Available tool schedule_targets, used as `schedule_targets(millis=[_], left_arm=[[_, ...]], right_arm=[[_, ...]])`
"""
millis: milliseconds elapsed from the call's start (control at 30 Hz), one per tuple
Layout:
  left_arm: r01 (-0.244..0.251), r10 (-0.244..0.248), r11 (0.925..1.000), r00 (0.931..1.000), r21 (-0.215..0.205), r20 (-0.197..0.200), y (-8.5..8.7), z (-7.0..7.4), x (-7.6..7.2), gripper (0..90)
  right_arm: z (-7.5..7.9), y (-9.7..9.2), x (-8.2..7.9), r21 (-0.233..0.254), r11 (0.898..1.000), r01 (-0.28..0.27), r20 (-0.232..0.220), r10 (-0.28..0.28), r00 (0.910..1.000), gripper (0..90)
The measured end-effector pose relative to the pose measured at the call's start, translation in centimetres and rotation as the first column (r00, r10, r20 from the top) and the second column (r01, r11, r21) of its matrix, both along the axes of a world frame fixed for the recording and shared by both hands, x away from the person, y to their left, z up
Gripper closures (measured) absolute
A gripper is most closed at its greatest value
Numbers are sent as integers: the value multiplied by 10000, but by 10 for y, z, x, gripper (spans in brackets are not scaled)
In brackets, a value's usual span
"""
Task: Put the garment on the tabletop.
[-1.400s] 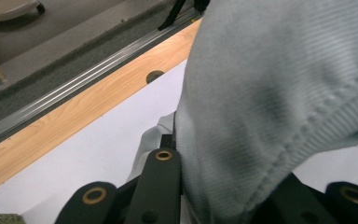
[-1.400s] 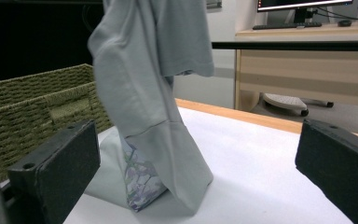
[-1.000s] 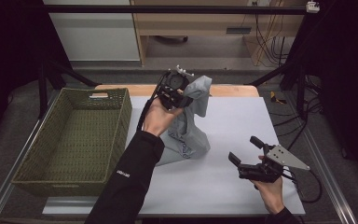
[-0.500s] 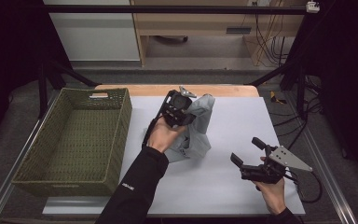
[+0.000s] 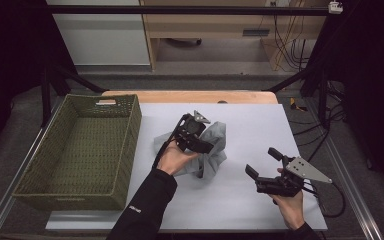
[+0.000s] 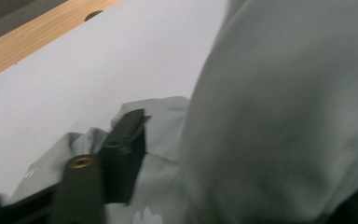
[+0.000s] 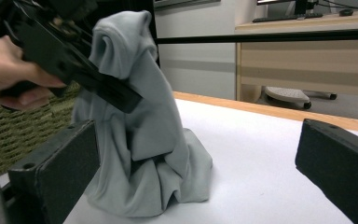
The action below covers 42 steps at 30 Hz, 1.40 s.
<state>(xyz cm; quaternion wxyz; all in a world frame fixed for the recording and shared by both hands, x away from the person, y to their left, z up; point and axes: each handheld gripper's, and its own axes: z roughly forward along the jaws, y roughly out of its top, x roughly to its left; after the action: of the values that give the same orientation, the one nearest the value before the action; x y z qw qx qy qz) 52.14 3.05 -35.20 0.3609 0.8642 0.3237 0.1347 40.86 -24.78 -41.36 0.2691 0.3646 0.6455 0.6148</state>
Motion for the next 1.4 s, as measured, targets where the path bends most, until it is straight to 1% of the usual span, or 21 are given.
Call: schedule_targets(millis=[67,100,233,400,500,533,600,633,667,767,833,900,967,1000,1100,1167,1200,1267,1300,1367,1400], left_arm=[[-51,50,9998,10000,-168,-58,1,5,-4,164],[-95,95,10000,10000,-10,-27,1,12,-6,112],[-14,14,10000,10000,58,-19,4,25,-11,18],[-125,135,9996,9991,-251,391,8,47,-18,7],[-233,258,9988,9980,-435,577,14,55,-20,7],[-276,312,9982,9973,-540,670,16,56,-22,8],[-356,417,9965,9959,-754,808,21,59,-25,8],[-452,547,9938,9941,-1013,933,24,59,-28,7],[-445,566,9923,9931,-1159,1031,27,59,-31,9],[-526,735,9868,9883,-1533,1340,38,58,-40,11],[-600,915,9793,9832,-1933,1579,46,55,-48,12],[-623,1055,9707,9782,-2319,1786,54,51,-56,12],[-555,1143,9642,9693,-2593,2179,61,46,-65,18],[-584,1234,9603,9660,-2729,2274,65,43,-70,16],[-506,1386,9402,9602,-3368,2426,77,34,-81,20],[-426,1439,9314,9553,-3614,2582,84,28,-88,24],[-430,1530,9273,9502,-3718,2715,88,24,-92,24],[-476,1662,9261,9420,-3742,2915,92,15,-98,29],[-481,1686,9240,9418,-3795,2910,94,10,-100,29],[-535,1818,9109,9421,-4092,2816,99,2,-104,30],[-505,1801,9082,9432,-4155,2791,101,-1,-105,32]], right_arm=[[-1,0,1,-35,10000,-6,83,6,10000,4],[-1,1,1,32,10000,9,34,-9,10000,4],[0,0,1,9,10000,-19,56,19,10000,4],[0,0,1,46,10000,-60,-18,60,10000,4],[-1,0,2,17,10000,-85,153,85,9998,4],[0,1,0,176,9998,-66,-26,67,10000,4],[1,0,1,130,9999,-33,3,33,10000,4],[0,-1,1,67,10000,-25,17,25,10000,4],[0,1,1,238,9997,-44,-2,44,10000,4],[-1,0,2,-21,9999,-114,127,114,9999,4],[0,1,2,89,9999,-103,-49,104,9999,4],[-1,1,2,24,9999,-151,54,151,9999,4],[-1,1,3,11,9999,-155,34,155,9999,4],[0,1,2,84,9999,-126,-127,127,9998,4],[-1,1,3,9,9998,-176,49,176,9998,4],[-1,1,2,4,9998,-179,33,179,9998,4],[-1,1,2,4,9998,-179,33,179,9998,4],[-1,1,2,16,9998,-190,21,190,9998,4],[-1,0,2,-8,9998,-182,47,182,9998,4],[-1,1,2,-2,9998,-200,17,200,9998,4],[-1,1,3,-56,9998,-188,25,188,9998,4]])
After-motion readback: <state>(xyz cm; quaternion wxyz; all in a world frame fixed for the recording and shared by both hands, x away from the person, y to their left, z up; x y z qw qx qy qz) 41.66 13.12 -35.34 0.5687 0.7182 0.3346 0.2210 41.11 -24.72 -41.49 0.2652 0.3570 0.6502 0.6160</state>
